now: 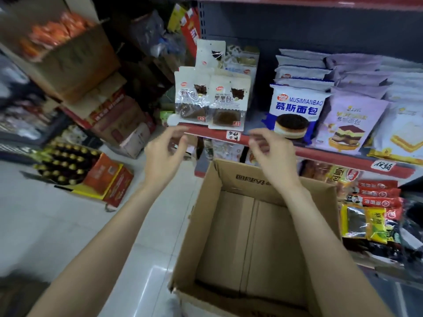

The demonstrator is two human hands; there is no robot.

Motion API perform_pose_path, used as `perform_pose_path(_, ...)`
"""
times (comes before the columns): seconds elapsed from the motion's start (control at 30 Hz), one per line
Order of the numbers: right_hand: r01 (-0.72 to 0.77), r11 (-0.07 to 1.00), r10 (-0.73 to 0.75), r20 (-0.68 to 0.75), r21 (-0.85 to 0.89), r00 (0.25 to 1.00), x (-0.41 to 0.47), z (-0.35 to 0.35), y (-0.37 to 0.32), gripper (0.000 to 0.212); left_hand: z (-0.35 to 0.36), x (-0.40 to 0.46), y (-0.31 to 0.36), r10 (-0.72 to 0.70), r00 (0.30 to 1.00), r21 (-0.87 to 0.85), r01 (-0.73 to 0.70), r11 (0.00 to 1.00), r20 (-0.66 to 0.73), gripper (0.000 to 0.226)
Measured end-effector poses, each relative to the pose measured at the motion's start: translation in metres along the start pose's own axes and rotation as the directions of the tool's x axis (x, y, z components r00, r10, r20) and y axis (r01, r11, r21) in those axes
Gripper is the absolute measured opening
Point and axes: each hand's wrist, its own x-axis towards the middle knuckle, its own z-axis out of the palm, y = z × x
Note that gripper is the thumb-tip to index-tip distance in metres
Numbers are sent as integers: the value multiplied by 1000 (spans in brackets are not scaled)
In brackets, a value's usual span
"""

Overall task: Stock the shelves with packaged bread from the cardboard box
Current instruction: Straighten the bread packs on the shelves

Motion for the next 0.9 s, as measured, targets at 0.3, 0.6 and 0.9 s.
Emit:
perform_pose_path(0.3,-240,969,239,-27,-52,971,79,111,12,76,17,110,-111,-183,952,-118,217,969,246,73)
perform_pose_path(0.6,-358,928,335,-181,-107,925,132,134,36,89,67,174,-126,145,967,87,-166,982,207,74)
perform_pose_path(0.9,63,860,-189,-200,-506,961,235,52,46,31,117,221,-76,566,735,303,-673,675,372,67)
